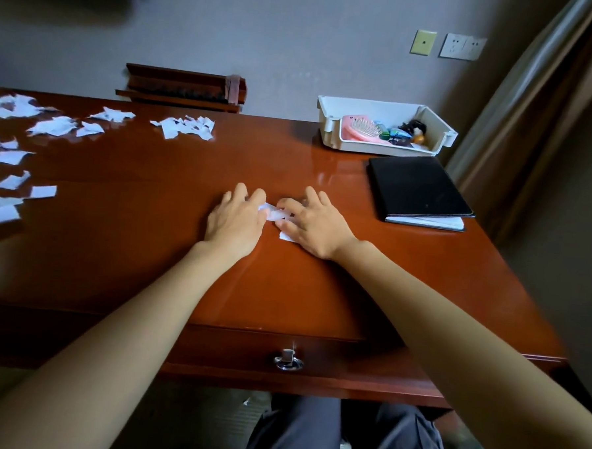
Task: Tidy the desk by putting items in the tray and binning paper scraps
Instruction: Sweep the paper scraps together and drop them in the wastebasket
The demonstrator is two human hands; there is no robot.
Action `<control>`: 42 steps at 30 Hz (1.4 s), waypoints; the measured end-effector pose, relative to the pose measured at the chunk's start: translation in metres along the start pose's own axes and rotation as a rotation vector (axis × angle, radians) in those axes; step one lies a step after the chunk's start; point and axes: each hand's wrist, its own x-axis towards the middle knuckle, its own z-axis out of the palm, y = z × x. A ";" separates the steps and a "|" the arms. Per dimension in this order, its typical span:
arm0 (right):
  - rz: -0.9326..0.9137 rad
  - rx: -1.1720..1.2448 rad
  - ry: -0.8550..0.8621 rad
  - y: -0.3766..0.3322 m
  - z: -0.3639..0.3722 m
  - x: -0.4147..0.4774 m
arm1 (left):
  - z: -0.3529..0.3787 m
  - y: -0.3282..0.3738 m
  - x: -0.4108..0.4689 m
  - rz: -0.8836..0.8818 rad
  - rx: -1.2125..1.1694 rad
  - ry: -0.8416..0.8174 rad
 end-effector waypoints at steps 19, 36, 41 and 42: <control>0.354 0.592 0.258 0.020 -0.042 -0.001 | -0.024 0.003 0.015 -0.204 -0.443 0.076; 0.372 0.129 0.016 0.030 -0.038 -0.070 | -0.024 0.025 -0.004 -0.240 -0.418 -0.083; 0.271 -0.034 0.017 0.014 -0.032 -0.068 | -0.037 0.015 -0.013 -0.195 -0.310 -0.244; 0.235 -0.067 0.012 0.011 -0.031 -0.066 | -0.037 0.014 -0.015 -0.190 -0.289 -0.272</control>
